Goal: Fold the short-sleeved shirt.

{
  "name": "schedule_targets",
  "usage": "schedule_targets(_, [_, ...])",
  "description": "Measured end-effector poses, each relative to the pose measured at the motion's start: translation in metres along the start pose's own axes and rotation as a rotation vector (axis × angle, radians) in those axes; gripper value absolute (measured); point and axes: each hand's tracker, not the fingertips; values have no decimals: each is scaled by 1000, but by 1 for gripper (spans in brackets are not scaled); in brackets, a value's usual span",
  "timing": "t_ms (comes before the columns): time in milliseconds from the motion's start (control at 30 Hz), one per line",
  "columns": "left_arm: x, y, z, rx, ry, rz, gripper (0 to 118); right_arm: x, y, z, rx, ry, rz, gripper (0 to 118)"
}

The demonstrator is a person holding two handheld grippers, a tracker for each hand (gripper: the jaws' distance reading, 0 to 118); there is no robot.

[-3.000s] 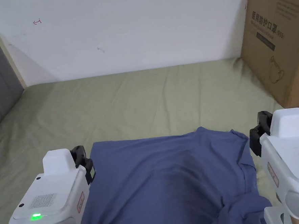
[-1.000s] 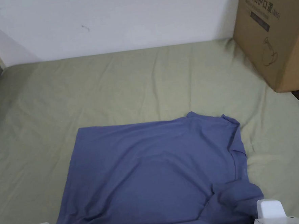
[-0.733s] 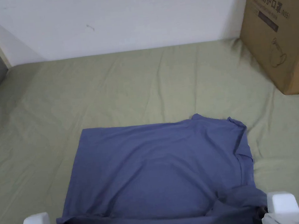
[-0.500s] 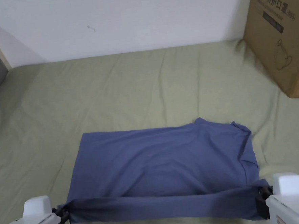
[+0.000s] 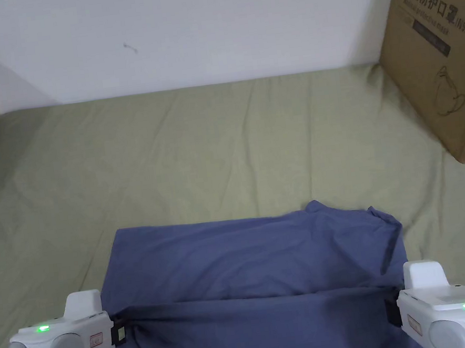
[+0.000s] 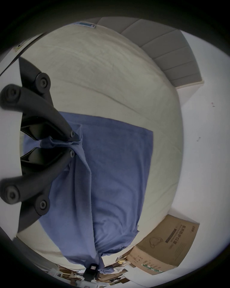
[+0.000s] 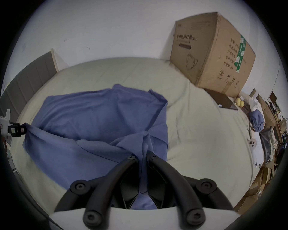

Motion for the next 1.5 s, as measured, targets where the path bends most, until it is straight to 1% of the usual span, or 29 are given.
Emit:
schedule_targets(167, [9,-4,-11,-69,19,-23,3,3,-6,-37,-69,-11,-20,6])
schedule_targets(267, [18,-4,0,-52,25,-66,4,-1,-7,-33,-90,-6,-49,6])
schedule_targets(300, [15,-4,2,-45,26,-80,6,-2,-7,-28,-84,-4,-62,6])
schedule_targets(367, [11,-1,10,-37,24,-62,21,-1,-4,-18,-59,0,-75,7])
schedule_targets(400, [10,-1,18,-25,12,-38,39,0,-2,-11,-32,5,-80,14])
schedule_targets(433, [9,0,24,-9,5,-21,59,-1,-1,-3,-14,7,-83,29])
schedule_targets(467, [7,-2,29,20,3,10,77,-1,2,9,14,7,-86,47])
schedule_targets(500, [7,-1,42,58,6,34,98,-1,6,23,54,4,-86,74])
schedule_targets(533, [8,0,54,99,8,53,106,0,8,35,88,10,-89,86])
schedule_targets(567, [10,1,71,155,1,66,107,-1,11,52,134,20,-93,90])
schedule_targets(667, [17,4,122,329,-27,37,107,-2,21,103,260,30,-88,89])
schedule_targets(800, [32,-1,183,541,8,-4,107,-10,25,168,444,26,-64,89])
schedule_targets(900, [42,-10,214,659,28,-26,106,-19,23,201,556,-7,-27,89])
schedule_targets(933, [45,-13,219,689,37,-33,104,-21,22,208,582,-19,-16,89])
schedule_targets(967, [49,-17,225,721,57,-46,101,-24,21,216,606,-38,-4,88])
schedule_targets(1000, [53,-22,230,759,72,-60,93,-27,19,223,622,-55,1,84])
schedule_targets(1067, [58,-30,236,787,91,-84,74,-30,16,231,646,-68,-3,74])
schedule_targets(1133, [60,-36,237,791,91,-84,35,-30,12,238,654,-62,-8,43])
schedule_targets(1167, [59,-39,238,799,73,-83,15,-30,10,241,662,-54,-15,24])
schedule_targets(1200, [59,-40,239,800,54,-80,1,-30,9,242,668,-50,-22,11])
schedule_targets(1233, [59,-42,240,794,46,-73,1,-31,7,243,673,-55,-23,5])
schedule_targets(1267, [61,-43,241,793,46,-63,0,-31,6,244,680,-58,-20,5])
schedule_targets(1300, [59,-44,243,785,21,-63,0,-31,4,245,690,-61,-16,2])
schedule_targets(1367, [57,-45,243,766,-5,-53,0,-30,3,245,692,-42,-21,0])
schedule_targets(1433, [55,-42,238,728,-19,-44,0,-30,4,245,690,-37,-25,0])
schedule_targets(1500, [49,-40,230,651,-22,-33,0,-30,5,243,683,-37,-25,0])
